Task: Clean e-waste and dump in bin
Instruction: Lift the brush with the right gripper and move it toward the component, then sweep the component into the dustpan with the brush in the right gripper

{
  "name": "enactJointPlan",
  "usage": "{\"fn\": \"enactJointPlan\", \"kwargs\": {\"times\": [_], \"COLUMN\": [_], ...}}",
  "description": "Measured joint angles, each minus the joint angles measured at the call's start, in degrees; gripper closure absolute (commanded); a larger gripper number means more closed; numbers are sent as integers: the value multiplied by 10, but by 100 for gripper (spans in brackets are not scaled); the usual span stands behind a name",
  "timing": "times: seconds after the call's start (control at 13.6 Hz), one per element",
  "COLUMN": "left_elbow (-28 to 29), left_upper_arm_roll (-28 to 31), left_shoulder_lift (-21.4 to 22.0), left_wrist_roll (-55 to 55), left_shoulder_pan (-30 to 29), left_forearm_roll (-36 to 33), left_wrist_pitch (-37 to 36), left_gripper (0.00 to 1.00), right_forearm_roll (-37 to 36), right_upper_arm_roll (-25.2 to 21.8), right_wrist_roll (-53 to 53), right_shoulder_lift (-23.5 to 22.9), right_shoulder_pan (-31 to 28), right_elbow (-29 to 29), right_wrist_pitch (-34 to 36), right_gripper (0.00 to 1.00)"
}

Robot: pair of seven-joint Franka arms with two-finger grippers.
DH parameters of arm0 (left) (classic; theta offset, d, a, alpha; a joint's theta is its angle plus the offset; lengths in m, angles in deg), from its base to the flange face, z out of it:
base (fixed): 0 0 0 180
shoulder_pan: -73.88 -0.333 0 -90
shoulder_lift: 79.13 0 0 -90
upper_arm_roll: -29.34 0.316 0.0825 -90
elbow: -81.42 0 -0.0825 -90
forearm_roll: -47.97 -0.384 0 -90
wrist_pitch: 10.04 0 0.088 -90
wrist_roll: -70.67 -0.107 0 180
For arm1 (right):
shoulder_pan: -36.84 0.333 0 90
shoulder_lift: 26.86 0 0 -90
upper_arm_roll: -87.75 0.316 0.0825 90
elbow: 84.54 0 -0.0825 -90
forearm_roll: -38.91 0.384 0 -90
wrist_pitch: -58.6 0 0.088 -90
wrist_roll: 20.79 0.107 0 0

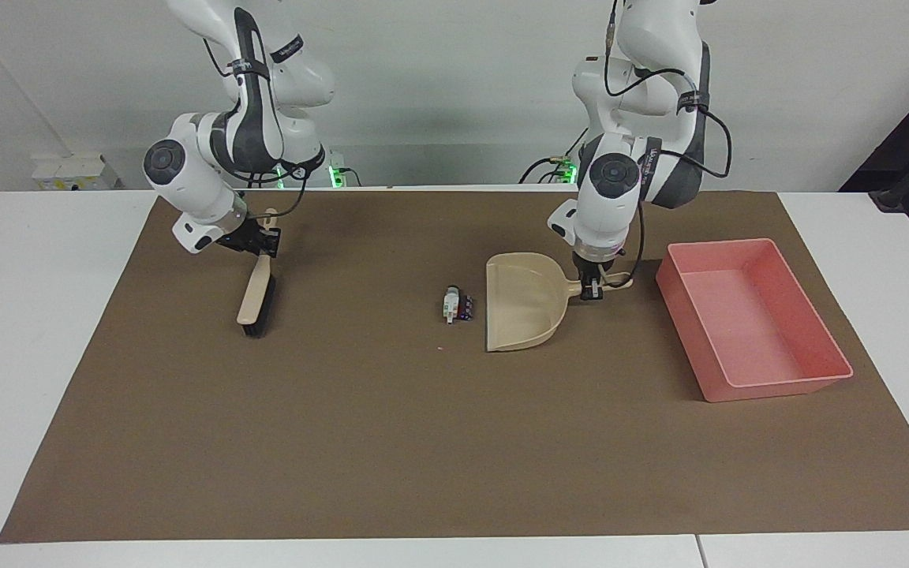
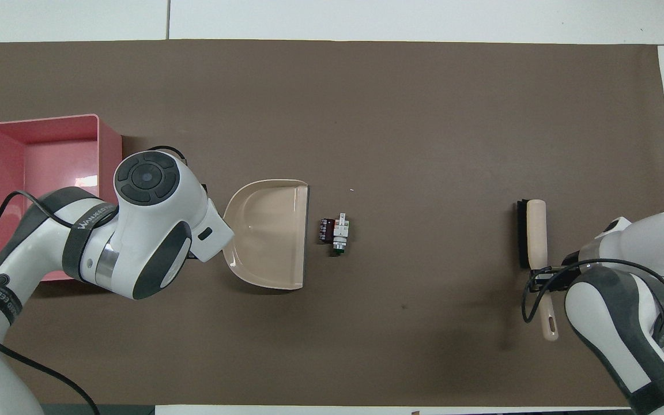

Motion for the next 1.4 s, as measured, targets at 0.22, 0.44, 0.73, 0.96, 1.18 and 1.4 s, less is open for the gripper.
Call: {"fn": "enactJointPlan", "kwargs": {"times": [0.22,0.44,0.73,0.96,1.18,1.4], "left_elbow": [0,0,0,0,1,1], "left_upper_arm_roll": [0,0,0,0,0,0], "left_shoulder_lift": [0,0,0,0,2,2], "left_wrist_roll": [6,20,45,48,49,49], "left_shoulder_pan": [0,2,9,10,10,10], "left_forearm_roll": [0,-2,-12,-12,-13,-13], "left_wrist_pitch": [-3,-16,-27,-29,-32,-34], "left_gripper": [100,100,100,100,100,100], "right_forearm_roll": [-1,-1,0,0,20,24], "right_upper_arm_roll": [3,6,9,9,9,10], "right_wrist_roll": [78,187,330,379,386,395], "right_shoulder_lift": [-9,-32,-91,-157,-212,-224], "right_shoulder_pan": [75,174,279,327,337,345], "right_elbow": [65,124,177,239,286,293], "right_wrist_pitch": [60,87,87,85,68,58], "right_gripper": [100,100,100,100,100,100]}}
